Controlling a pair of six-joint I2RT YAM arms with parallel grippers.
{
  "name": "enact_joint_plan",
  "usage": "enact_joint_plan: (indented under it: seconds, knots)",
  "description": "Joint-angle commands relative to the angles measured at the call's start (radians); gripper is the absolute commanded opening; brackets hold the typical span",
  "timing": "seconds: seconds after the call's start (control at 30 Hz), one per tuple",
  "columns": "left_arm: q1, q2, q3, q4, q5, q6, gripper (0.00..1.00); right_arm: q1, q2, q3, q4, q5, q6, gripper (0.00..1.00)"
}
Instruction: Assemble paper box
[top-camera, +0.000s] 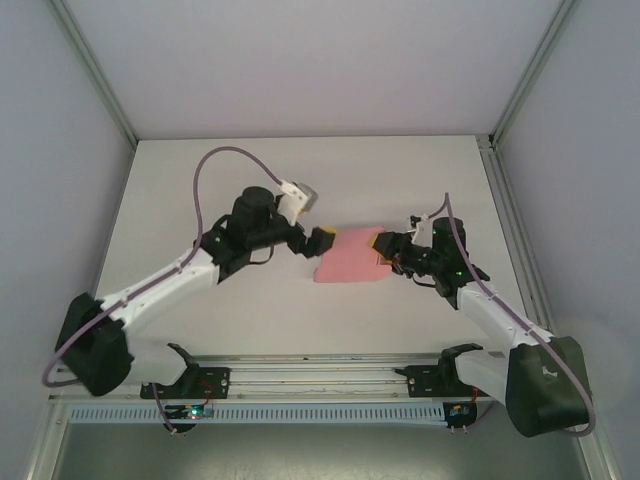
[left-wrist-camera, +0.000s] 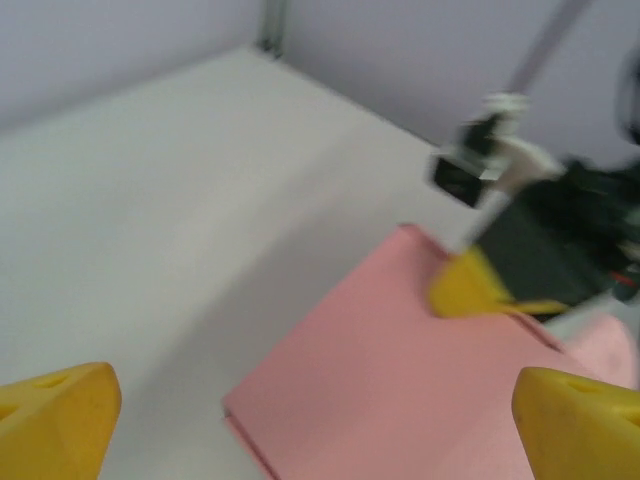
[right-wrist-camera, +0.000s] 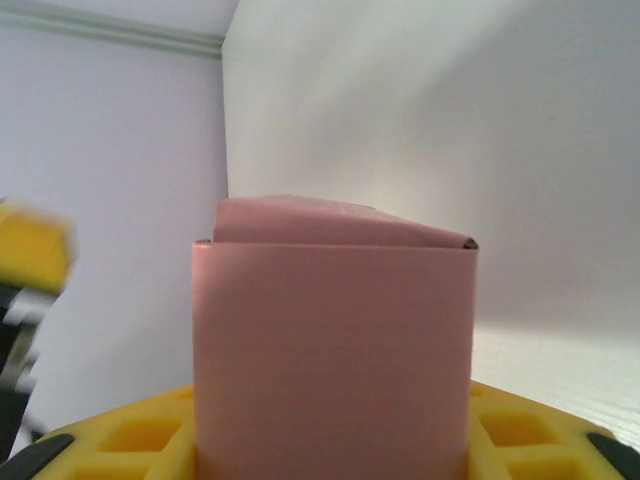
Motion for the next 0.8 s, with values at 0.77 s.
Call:
enact_joint_plan:
  seconds: [0.77]
  knots:
    - [-0.315,0.180,0.039,-0.071,-0.701,0.786,0.87,-0.043,0.121,0.196,-0.120,-0.195,0.462,0.37]
